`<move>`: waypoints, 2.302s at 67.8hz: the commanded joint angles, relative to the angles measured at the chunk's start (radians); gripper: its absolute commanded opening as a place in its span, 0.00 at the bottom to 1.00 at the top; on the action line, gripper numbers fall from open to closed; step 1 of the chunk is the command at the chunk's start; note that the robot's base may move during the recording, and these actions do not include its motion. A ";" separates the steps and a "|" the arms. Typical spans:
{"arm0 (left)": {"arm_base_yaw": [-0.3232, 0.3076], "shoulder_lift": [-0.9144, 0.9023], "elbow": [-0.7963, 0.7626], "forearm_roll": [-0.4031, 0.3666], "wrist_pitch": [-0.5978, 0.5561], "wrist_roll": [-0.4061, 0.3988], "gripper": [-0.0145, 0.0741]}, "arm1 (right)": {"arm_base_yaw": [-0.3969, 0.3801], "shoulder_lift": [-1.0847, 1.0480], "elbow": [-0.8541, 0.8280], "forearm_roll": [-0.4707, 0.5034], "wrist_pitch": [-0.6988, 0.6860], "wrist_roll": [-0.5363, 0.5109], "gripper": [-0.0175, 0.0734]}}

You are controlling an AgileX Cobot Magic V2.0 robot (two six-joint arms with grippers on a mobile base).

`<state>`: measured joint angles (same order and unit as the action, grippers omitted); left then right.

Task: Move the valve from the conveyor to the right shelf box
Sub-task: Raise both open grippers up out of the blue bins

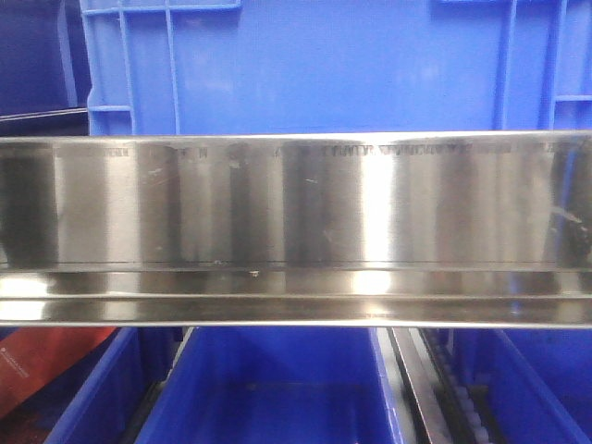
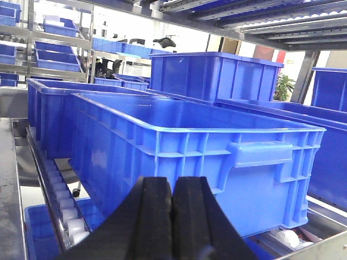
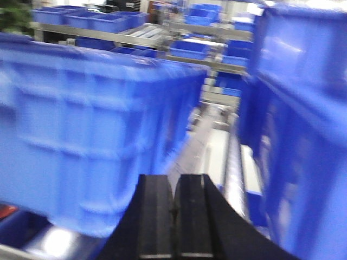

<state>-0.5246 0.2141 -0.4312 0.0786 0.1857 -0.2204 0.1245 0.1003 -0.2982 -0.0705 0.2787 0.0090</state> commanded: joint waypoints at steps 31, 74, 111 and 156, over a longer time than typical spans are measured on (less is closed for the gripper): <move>0.002 -0.006 0.002 -0.004 -0.019 -0.007 0.04 | -0.236 -0.100 0.298 0.116 -0.309 -0.031 0.01; 0.002 -0.006 0.002 -0.004 -0.019 -0.007 0.04 | -0.237 -0.100 0.298 0.116 -0.209 -0.031 0.01; 0.028 -0.020 0.017 0.001 -0.013 -0.015 0.04 | -0.237 -0.100 0.298 0.116 -0.209 -0.031 0.01; 0.468 -0.214 0.431 0.014 -0.247 0.064 0.04 | -0.237 -0.100 0.298 0.116 -0.211 -0.031 0.01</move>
<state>-0.0665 0.0062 -0.0025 0.0923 -0.0283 -0.1696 -0.1069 0.0024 -0.0005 0.0419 0.0844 -0.0158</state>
